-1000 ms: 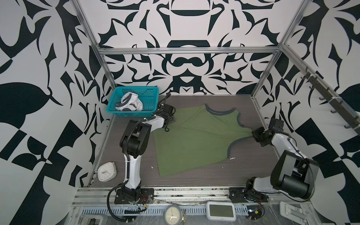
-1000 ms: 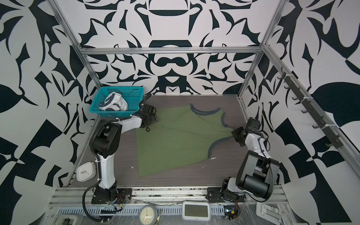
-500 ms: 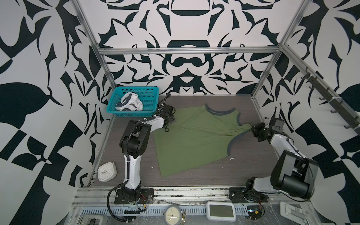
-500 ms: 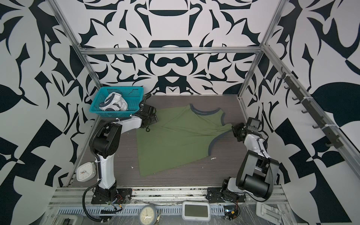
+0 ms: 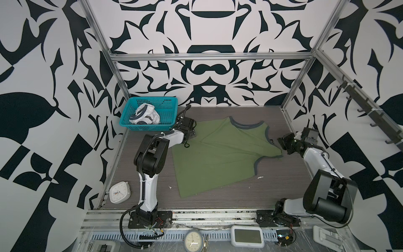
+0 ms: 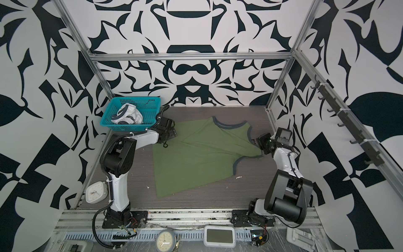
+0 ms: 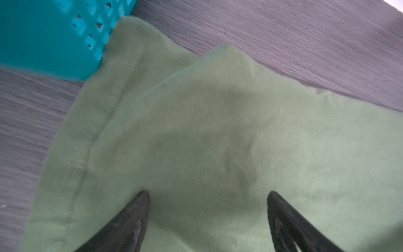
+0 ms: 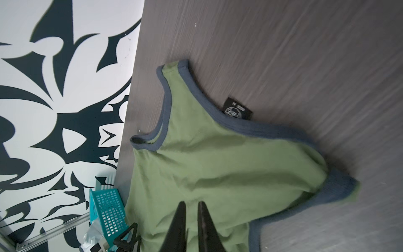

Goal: Fold and stack tank tops
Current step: Smooth out the tank top at the center of the table.

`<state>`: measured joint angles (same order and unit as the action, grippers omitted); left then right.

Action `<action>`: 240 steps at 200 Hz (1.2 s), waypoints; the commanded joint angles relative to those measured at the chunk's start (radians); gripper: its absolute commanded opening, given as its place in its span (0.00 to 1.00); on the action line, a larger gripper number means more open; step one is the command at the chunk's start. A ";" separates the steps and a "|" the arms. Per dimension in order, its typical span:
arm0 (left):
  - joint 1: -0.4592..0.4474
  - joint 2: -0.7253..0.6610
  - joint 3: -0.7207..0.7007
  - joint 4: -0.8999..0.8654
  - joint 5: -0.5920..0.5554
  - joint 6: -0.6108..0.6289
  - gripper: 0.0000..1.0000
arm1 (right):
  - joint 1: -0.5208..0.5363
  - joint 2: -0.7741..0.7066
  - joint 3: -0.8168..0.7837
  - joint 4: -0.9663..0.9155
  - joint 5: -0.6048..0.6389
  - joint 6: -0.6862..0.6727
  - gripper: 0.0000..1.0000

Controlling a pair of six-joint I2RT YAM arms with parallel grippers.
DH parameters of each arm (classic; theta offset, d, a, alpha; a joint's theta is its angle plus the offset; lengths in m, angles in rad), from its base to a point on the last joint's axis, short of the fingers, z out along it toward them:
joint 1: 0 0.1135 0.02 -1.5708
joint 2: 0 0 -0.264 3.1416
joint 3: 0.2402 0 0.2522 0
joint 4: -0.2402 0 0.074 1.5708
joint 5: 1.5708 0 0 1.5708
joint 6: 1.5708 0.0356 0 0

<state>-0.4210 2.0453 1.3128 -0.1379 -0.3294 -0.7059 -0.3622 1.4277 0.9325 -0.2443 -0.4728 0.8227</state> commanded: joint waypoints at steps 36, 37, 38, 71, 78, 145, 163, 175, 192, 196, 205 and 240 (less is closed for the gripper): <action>-0.061 -0.056 -0.038 -0.144 0.051 0.002 0.88 | 0.084 0.083 0.158 -0.254 0.266 -0.108 0.28; -0.063 -0.057 -0.038 -0.145 0.052 0.002 0.88 | 0.081 0.081 0.155 -0.255 0.269 -0.110 0.29; -0.064 -0.059 -0.038 -0.145 0.052 0.003 0.88 | 0.078 0.079 0.152 -0.258 0.272 -0.113 0.30; -0.134 -0.093 -0.043 -0.159 0.074 0.014 0.88 | -0.079 0.067 0.031 -0.236 0.225 -0.155 0.39; -0.149 -0.096 -0.045 -0.161 0.087 0.010 0.88 | -0.094 0.074 0.020 -0.229 0.228 -0.158 0.41; -0.199 -0.115 -0.154 -0.119 0.088 -0.044 0.89 | -0.090 0.279 0.066 -0.144 0.170 -0.189 0.48; -0.167 -0.101 -0.162 -0.112 0.094 -0.040 0.89 | -0.075 0.316 0.076 -0.146 0.137 -0.186 0.46; -0.146 -0.092 -0.160 -0.112 0.086 -0.029 0.89 | -0.071 0.311 0.058 -0.142 0.143 -0.179 0.40; -0.112 -0.066 -0.133 -0.137 0.070 -0.011 0.89 | -0.070 0.275 0.020 -0.148 0.183 -0.173 0.26; -0.104 -0.057 -0.127 -0.140 0.066 -0.008 0.89 | -0.068 0.265 0.010 -0.148 0.192 -0.172 0.22; -0.086 -0.039 -0.114 -0.144 0.065 -0.003 0.89 | -0.069 0.240 -0.009 -0.147 0.207 -0.169 0.12; -0.044 0.022 -0.069 -0.159 0.046 0.006 0.89 | -0.070 0.105 -0.064 -0.169 0.237 -0.169 0.01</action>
<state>-0.4892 1.9762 1.2457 -0.1986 -0.2768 -0.6987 -0.4355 1.6424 0.8894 -0.3782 -0.2790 0.6533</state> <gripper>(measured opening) 0.892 0.078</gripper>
